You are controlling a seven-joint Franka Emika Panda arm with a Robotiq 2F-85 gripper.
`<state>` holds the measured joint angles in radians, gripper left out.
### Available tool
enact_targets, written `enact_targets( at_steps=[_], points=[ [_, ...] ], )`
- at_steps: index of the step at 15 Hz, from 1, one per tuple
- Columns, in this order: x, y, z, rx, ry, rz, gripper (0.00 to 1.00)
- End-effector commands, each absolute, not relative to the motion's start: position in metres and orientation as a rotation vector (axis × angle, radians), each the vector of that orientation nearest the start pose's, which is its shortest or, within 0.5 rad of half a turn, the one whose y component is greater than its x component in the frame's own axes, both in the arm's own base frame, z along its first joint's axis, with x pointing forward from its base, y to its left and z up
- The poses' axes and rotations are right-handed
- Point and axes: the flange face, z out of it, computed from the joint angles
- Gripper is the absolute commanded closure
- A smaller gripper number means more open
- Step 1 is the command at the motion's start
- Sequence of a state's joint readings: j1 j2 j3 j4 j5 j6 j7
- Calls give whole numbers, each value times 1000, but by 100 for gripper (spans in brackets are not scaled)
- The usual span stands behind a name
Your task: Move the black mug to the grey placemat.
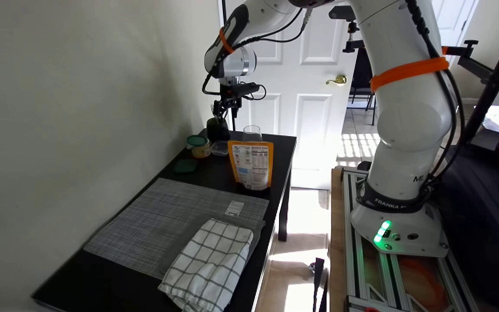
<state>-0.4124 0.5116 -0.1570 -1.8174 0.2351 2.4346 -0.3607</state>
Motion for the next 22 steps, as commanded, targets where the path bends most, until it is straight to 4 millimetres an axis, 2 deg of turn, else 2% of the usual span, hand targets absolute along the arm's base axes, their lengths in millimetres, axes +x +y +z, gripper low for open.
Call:
enact_targets(
  at_steps=[1, 3, 4, 8, 13, 17, 22],
  points=[
    [572, -352, 256, -3039, 550, -236, 0],
    [572, -349, 252, -3035, 529, -217, 0],
    [570, -347, 258, -3052, 535, -207, 0],
    [571, -346, 258, -3053, 530, -208, 0],
    [576, -332, 248, -3044, 516, -207, 0],
    [578, -331, 240, -3017, 546, -197, 0],
    [571, -337, 228, -2996, 599, -170, 0]
  ],
)
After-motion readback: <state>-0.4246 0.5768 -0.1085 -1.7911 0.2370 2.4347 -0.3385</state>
